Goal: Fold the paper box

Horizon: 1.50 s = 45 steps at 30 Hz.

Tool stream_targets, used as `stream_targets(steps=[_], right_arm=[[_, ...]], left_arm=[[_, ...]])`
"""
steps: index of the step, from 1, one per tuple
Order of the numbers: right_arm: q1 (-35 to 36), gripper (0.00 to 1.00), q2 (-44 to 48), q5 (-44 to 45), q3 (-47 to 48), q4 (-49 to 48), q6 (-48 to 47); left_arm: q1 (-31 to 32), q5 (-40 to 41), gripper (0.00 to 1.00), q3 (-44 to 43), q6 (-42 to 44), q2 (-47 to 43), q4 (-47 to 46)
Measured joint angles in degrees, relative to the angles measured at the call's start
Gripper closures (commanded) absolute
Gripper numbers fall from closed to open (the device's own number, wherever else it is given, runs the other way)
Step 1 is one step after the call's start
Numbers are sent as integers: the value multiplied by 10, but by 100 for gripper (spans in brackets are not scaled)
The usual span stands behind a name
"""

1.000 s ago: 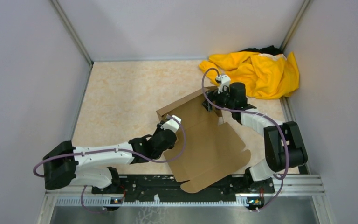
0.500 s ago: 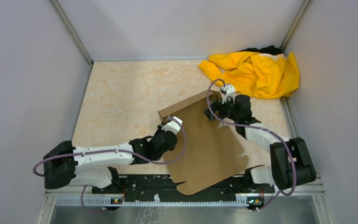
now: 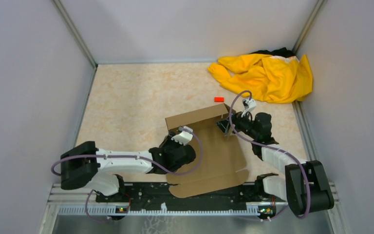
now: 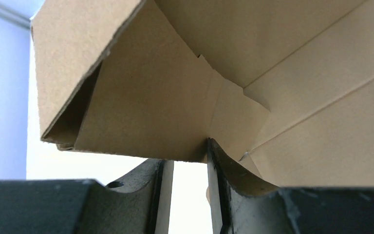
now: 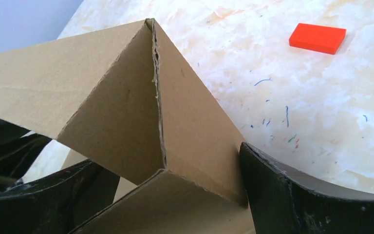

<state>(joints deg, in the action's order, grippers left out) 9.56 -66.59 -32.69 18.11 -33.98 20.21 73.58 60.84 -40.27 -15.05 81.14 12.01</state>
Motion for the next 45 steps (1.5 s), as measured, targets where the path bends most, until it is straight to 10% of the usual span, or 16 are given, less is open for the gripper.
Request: stream_targets(steps=[10, 30, 45], right_arm=[[-1, 12, 141, -4, -35, 23, 37], [-5, 7, 435, 197, -70, 205, 26], [-55, 8, 52, 240, 128, 324, 35]], left_arm=[[-7, 73, 62, 18, 7, 5, -43], [-85, -40, 62, 127, 167, -115, -272], [-280, -177, 48, -16, 106, -164, -132]])
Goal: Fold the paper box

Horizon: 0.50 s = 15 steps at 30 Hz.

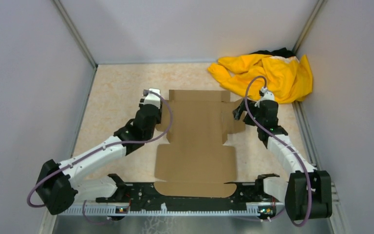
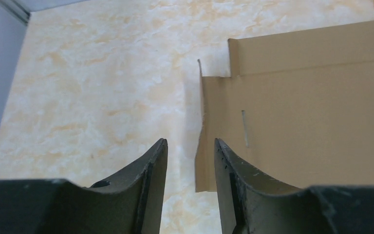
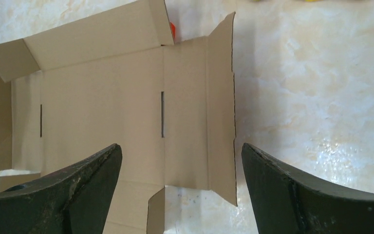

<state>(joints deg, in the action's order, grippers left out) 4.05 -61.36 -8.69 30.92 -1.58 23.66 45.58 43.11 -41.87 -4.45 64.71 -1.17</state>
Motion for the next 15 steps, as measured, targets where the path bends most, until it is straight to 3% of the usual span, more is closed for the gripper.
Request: stream_targets(steps=[5, 8, 10, 15], right_arm=[[-1, 8, -19, 3, 31, 25, -13], [-1, 9, -20, -16, 41, 50, -21], [-1, 4, -20, -40, 51, 68, -25], [17, 4, -11, -121, 75, 99, -26]], left_arm=[[-37, -100, 25, -78, -5, 56, 50], [-65, -192, 20, -152, 9, 118, 65], [-94, -262, 19, -209, 18, 163, 69], [-202, -414, 17, -332, 23, 268, 72]])
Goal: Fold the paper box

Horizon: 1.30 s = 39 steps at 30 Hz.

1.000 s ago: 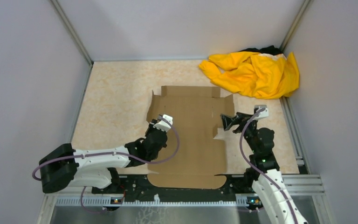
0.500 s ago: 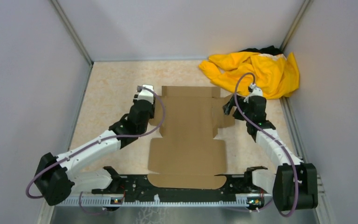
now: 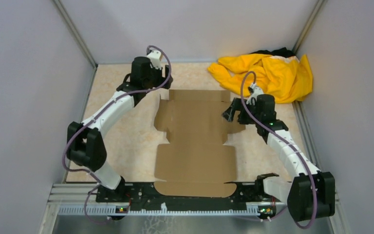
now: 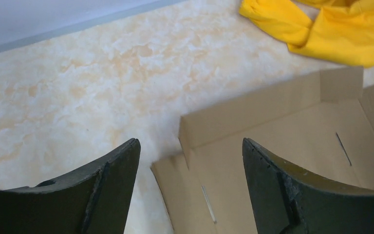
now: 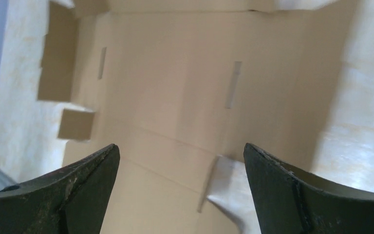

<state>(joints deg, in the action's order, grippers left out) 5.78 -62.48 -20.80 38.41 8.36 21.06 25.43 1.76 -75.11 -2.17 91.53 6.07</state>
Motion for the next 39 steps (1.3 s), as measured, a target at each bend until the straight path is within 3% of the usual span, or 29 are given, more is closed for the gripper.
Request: stream_targets(steps=[4, 7, 10, 30, 39], right_arm=[[104, 9, -12, 1, 54, 52, -3], [174, 10, -52, 3, 101, 63, -1], [200, 10, -85, 7, 113, 63, 2], [203, 10, -171, -18, 50, 37, 12], [203, 11, -199, -38, 43, 8, 15]], left_arm=[[-63, -82, 16, -75, -17, 87, 6], [-73, -133, 16, -151, -18, 170, 21], [-68, -175, 15, -208, -8, 239, 45], [-117, -398, 15, -426, 49, 453, 161], [-113, -493, 15, -435, 68, 489, 188]])
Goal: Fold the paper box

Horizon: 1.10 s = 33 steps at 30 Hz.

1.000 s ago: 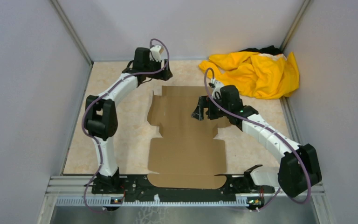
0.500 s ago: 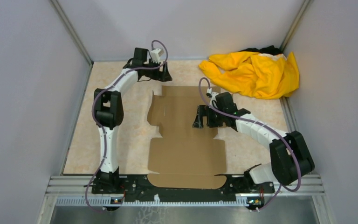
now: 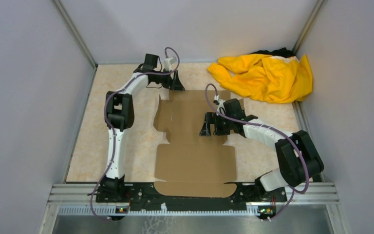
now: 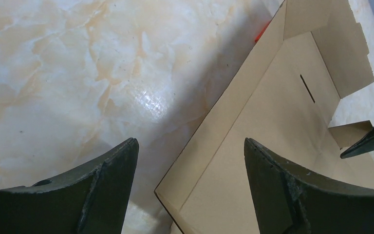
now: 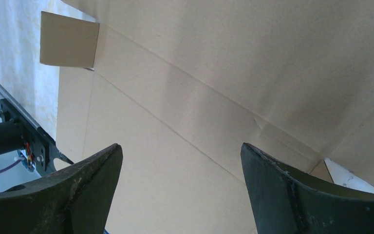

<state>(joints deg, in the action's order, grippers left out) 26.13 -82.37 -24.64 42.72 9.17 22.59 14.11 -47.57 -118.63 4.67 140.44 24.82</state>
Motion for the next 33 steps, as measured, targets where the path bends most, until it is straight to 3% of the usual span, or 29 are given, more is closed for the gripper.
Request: stream_targets(steps=[8, 14, 19, 25, 29, 33], right_arm=[[0, 11, -8, -7, -11, -15, 0], [0, 11, -17, -10, -22, -27, 0], [0, 12, -32, -14, -30, -40, 1], [0, 12, -39, -18, -30, -52, 2], [0, 13, -40, -17, -30, -54, 2], [0, 13, -40, -17, -34, -63, 2]], left_arm=[[4, -21, 20, -14, 15, 14, 14], [14, -30, 48, -14, 29, 14, 24], [16, -32, 63, -9, 43, 14, 26], [14, -38, 64, 2, 56, 4, 34], [15, -41, 53, 13, 61, -9, 45], [16, -41, 48, 16, 69, -10, 48]])
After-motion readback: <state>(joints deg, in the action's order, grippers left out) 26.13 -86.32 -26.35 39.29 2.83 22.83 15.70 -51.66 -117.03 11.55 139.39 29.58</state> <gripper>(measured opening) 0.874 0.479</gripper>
